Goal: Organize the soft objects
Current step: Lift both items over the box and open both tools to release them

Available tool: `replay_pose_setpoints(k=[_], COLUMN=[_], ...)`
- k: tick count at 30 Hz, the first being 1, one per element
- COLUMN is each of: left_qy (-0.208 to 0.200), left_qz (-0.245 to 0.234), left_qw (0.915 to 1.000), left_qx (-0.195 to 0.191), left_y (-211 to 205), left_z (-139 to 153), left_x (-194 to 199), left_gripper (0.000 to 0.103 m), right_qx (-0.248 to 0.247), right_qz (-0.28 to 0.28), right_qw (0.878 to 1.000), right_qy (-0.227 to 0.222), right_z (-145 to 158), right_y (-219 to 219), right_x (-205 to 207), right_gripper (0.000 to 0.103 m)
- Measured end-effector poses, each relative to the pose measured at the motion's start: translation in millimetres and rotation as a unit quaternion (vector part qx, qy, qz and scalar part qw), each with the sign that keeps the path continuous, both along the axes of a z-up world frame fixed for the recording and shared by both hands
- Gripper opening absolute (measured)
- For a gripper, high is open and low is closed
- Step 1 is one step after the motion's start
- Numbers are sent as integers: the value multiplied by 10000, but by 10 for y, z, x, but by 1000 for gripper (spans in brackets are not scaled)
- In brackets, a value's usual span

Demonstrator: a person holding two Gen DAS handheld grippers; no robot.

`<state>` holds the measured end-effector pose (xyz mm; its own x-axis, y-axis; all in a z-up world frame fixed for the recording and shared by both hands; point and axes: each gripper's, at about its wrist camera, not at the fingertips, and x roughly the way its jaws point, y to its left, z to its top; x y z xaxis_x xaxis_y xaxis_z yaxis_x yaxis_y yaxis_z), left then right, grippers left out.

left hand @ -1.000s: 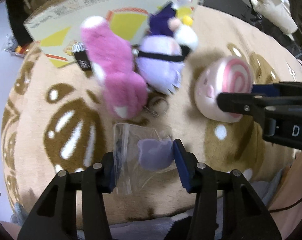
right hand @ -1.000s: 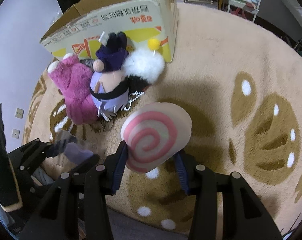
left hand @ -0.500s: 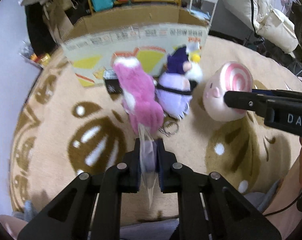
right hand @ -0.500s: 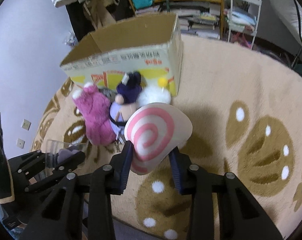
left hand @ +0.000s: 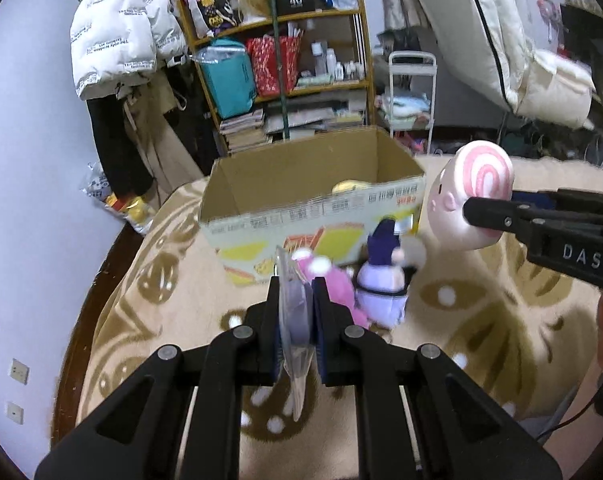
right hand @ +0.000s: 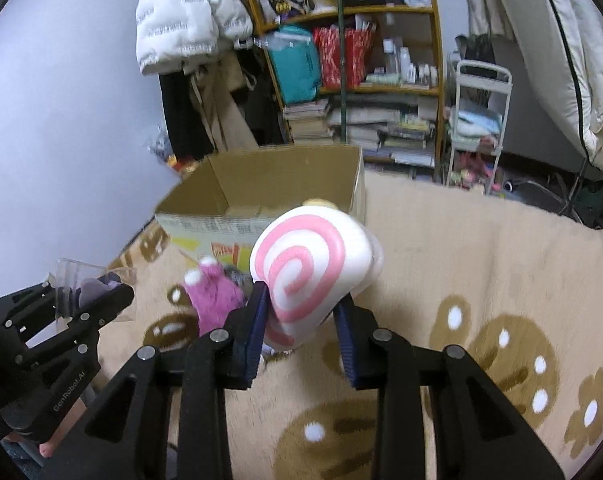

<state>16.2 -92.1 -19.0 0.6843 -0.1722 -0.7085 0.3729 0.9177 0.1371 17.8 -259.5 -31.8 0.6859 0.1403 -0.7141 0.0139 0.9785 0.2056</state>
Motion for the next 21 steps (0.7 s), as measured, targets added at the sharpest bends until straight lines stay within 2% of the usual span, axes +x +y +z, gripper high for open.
replay_pose_setpoints(k=[8,13,21], left_qy=[-472,-569,-911], left_qz=[-49,-38,-38], left_qw=[9989,9979,9952], left_qx=[-19,-296,-348], left_y=[-59,-80,-194], left_z=[286,452,589], left_x=[295,606,1050], left_gripper=[12,12,13], right_qx=[95,109,-133], right_qz=[38,72,148], right_qw=[9989,9978,9958], right_qy=[-462,-656,-899], right_z=[292,429,471], right_y=[-59,-66,-147], right_x=[213,383,760], right_gripper=[34,34,34])
